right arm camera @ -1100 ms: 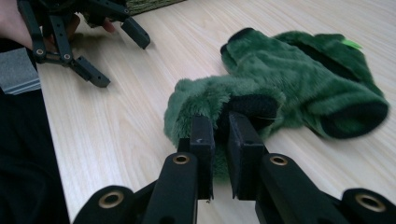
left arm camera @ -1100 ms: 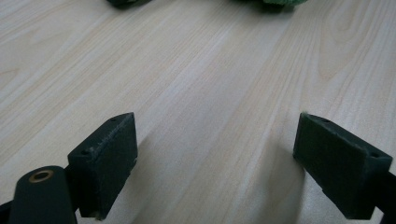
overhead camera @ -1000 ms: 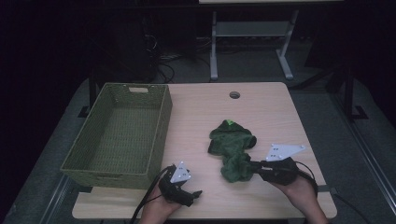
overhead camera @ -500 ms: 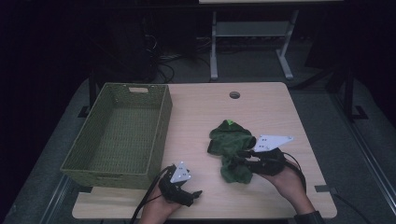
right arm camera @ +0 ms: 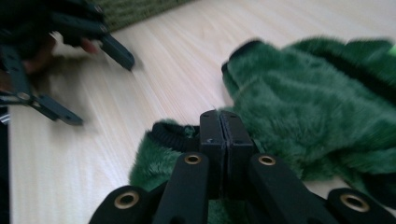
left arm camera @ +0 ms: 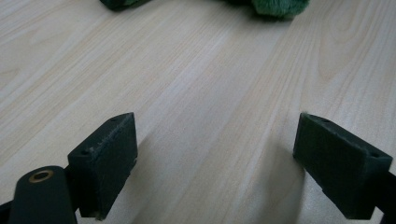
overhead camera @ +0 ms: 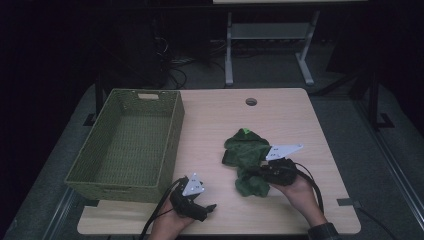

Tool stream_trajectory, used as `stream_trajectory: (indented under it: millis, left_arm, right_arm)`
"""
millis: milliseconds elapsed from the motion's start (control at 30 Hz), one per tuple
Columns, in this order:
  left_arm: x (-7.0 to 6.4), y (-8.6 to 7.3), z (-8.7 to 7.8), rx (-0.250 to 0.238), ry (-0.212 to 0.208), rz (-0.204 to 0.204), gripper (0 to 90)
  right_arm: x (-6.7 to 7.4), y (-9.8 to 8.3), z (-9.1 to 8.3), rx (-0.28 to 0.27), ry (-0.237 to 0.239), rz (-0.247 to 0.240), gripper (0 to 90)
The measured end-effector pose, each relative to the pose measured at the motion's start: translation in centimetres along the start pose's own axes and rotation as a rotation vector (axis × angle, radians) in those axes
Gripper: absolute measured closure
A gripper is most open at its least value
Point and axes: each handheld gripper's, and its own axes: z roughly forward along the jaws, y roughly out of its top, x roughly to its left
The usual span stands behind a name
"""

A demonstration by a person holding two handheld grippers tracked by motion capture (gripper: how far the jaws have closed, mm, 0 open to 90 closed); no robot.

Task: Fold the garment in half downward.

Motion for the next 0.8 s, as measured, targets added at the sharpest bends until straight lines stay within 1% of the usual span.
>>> stream_trajectory:
  millis: [167,200,267,300,367,467,600,667,733,800]
  left_arm:
    - [0.0,0.0,0.0,0.0,-0.002,-0.004,12.9]
    - [0.0,0.0,0.0,0.0,-0.002,-0.004,12.9]
    - [0.0,0.0,0.0,0.0,-0.002,-0.004,12.9]
    - [0.0,0.0,0.0,0.0,-0.002,-0.005,12.9]
    - [0.0,0.0,0.0,0.0,-0.002,-0.004,12.9]
    - [0.0,0.0,0.0,0.0,-0.003,-0.003,12.8]
    - [0.0,0.0,0.0,0.001,-0.003,-0.002,12.6]
    - [0.0,0.0,0.0,0.001,-0.003,-0.003,12.6]
    - [0.0,0.0,0.0,0.001,-0.003,-0.002,12.8]
    - [0.0,0.1,0.0,0.0,-0.007,0.006,13.7]
  right_arm:
    - [-0.6,-0.7,1.8,0.07,-0.009,0.011,89.3]
    - [-0.6,-0.8,2.1,0.081,-0.004,0.026,89.6]
    - [-0.8,-1.1,2.7,0.109,0.0,0.037,89.9]
    - [-0.9,-1.2,2.9,0.113,0.002,0.047,90.0]
    - [-0.9,-1.5,3.2,0.114,0.012,0.07,90.0]
    - [-0.7,-1.7,3.2,0.11,-0.001,0.089,90.0]
    - [-0.6,-1.6,3.1,0.104,-0.016,0.074,89.8]
    - [-0.5,-1.4,2.6,0.087,-0.029,0.074,84.4]
    - [-0.5,-1.2,2.0,0.067,-0.045,0.063,77.0]
    - [-0.7,-1.1,1.2,0.051,-0.059,0.054,73.3]
